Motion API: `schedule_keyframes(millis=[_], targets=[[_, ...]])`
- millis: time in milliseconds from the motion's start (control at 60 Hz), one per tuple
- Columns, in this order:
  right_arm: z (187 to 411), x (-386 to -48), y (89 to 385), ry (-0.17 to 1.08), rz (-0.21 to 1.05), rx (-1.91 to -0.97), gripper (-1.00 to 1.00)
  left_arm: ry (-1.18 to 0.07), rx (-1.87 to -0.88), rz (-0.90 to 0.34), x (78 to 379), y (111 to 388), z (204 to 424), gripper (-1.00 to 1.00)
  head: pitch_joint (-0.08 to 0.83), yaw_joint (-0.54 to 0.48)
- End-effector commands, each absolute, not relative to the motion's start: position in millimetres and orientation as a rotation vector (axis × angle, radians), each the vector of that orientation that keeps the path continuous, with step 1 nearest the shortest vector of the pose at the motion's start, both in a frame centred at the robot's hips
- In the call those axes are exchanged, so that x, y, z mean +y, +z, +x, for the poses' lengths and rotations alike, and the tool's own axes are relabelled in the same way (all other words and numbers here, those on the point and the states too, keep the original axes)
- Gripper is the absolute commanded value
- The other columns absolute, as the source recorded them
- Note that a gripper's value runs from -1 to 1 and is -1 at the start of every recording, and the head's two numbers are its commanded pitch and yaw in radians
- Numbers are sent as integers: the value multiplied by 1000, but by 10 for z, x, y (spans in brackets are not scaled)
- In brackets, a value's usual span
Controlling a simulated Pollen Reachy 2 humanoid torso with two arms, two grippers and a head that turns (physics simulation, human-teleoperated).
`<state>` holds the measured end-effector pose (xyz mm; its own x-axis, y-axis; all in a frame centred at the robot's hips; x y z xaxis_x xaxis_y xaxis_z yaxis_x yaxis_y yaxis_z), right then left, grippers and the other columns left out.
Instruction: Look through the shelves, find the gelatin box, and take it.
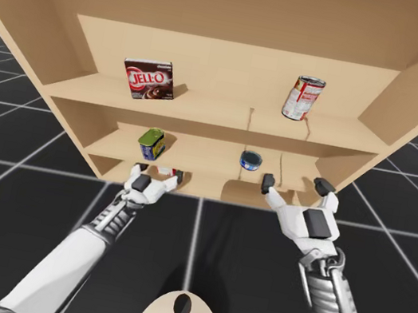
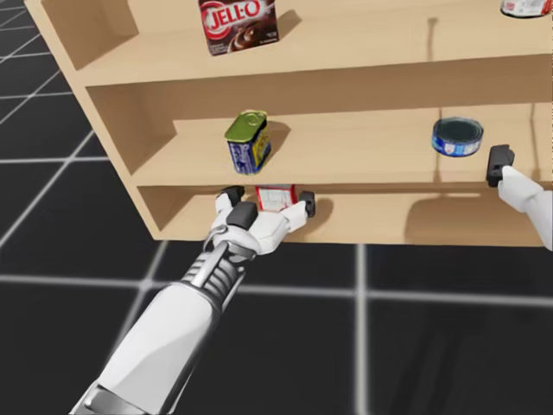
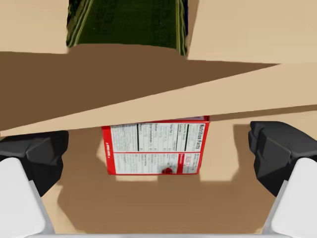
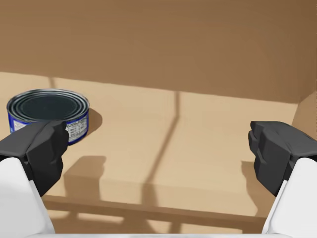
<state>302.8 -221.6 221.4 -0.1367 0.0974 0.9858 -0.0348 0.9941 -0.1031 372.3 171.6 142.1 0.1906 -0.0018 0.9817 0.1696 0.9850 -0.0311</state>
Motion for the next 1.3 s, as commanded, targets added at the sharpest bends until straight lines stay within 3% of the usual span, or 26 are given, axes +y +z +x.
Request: schedule_keyframes(millis=[17,133,150,167,183,217,367,750,950,1300], targets=[[3017,-2218,2224,102,-42,-1708,-1000,-47,-1327,-243,1216,1306,3802,-1000,608,203],[3011,-2230,2232,100,-45,-1712,-1000,-52,-1290,-263,1155,1289,3837,-1000,610,200],[3011,-2232,2233,99,-46,-1712,-1000,-50,-1293,-257,1149,1283,3827,-736,610,199],[3011,-2232,2234,99,-47,-1713,-1000,-47,-1292,-254,1144,1275,3829,271,610,198],[3010,-2232,2234,99,-47,-1713,-1000,-51,-1290,-254,1142,1270,3833,893,611,198],[3007,-2234,2236,98,-48,-1714,-1000,-49,-1281,-260,1140,1265,3818,975,611,197],[3008,-2235,2239,96,-52,-1715,-1000,-46,-1288,-269,1151,1281,3792,1000,609,197],[3008,-2256,2237,85,-49,-1717,-1000,-23,-1432,-338,1283,1540,3710,1000,604,195],[3003,-2247,2231,87,-49,-1716,-1000,-15,-1441,-349,1392,1583,3482,1000,602,198],[3008,-2238,2216,92,-52,-1715,-1000,3,-1401,-339,1683,1542,2813,1000,593,197]])
